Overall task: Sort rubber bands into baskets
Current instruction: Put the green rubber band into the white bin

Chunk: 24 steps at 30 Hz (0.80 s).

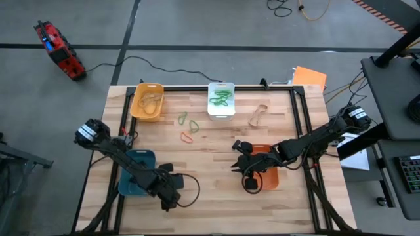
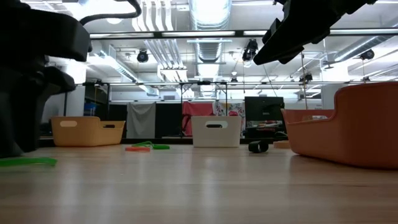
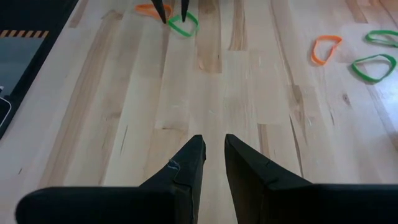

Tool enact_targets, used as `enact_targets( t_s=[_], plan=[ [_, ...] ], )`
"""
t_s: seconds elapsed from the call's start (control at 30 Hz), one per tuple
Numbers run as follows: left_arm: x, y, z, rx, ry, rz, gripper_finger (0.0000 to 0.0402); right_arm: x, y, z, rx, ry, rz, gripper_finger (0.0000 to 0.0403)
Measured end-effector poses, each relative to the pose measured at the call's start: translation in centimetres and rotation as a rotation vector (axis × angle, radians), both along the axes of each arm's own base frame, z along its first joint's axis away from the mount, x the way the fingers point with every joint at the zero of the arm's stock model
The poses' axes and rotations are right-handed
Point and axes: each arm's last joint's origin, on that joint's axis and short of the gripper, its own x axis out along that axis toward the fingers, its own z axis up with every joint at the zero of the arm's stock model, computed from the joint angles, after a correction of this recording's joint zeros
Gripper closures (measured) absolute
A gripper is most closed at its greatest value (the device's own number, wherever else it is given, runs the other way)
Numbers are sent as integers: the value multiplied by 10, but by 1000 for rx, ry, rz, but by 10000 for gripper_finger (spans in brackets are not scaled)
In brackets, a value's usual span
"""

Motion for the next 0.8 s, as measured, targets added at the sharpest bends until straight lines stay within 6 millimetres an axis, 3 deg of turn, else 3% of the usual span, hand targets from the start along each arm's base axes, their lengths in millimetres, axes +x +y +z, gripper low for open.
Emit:
enact_targets(
  t_s=[0.43,0.8],
  plan=[
    [-6,8,-20,-87,-115,7,285,0,0,0,0,0,-1,345],
    [-6,9,-21,-86,-130,-15,396,0,0,0,10,0,-8,345]
  ],
)
